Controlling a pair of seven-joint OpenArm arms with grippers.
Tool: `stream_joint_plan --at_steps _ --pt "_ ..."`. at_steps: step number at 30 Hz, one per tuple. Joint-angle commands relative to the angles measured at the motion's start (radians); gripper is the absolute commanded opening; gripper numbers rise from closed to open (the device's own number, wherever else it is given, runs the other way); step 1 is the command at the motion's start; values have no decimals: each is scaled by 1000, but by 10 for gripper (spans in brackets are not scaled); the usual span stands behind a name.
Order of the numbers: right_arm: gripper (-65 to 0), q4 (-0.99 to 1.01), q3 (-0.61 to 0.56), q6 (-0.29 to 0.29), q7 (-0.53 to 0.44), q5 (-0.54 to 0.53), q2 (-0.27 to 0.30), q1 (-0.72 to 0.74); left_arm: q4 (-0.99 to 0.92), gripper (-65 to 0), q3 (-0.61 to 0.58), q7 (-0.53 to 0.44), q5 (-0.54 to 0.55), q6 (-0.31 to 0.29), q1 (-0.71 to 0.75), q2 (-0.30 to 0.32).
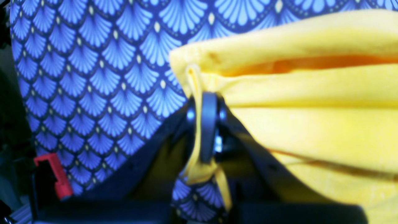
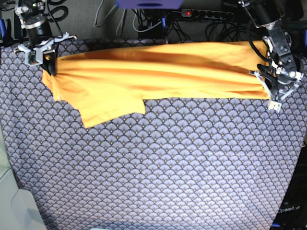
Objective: Fold the T-shirt properly
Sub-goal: 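Lower the hem onto the shoulder edge and open both grippers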
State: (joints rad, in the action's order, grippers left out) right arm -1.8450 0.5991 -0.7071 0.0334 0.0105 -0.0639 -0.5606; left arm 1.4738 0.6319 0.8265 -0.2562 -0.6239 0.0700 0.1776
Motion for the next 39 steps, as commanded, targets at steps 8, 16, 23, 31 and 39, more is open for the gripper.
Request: stream_joint_plan --at_steps 8,16,23,31,39 --pt "-650 41 6 9 -26 -16 14 3 11 -650 4 11 -1 5 47 9" --pt "-650 40 14 9 -26 -16 9 3 11 -650 3 9 -9 -23 41 12" --pt "-650 40 14 9 -20 -16 9 4 11 -646 6 11 -10 -74 41 12" --pt "-522 40 14 9 -19 -16 9 4 14 -334 13 9 -10 -74 47 10" --pt "-304 34 17 9 -25 -57 8 4 63 -324 16 11 1 -74 67 7"
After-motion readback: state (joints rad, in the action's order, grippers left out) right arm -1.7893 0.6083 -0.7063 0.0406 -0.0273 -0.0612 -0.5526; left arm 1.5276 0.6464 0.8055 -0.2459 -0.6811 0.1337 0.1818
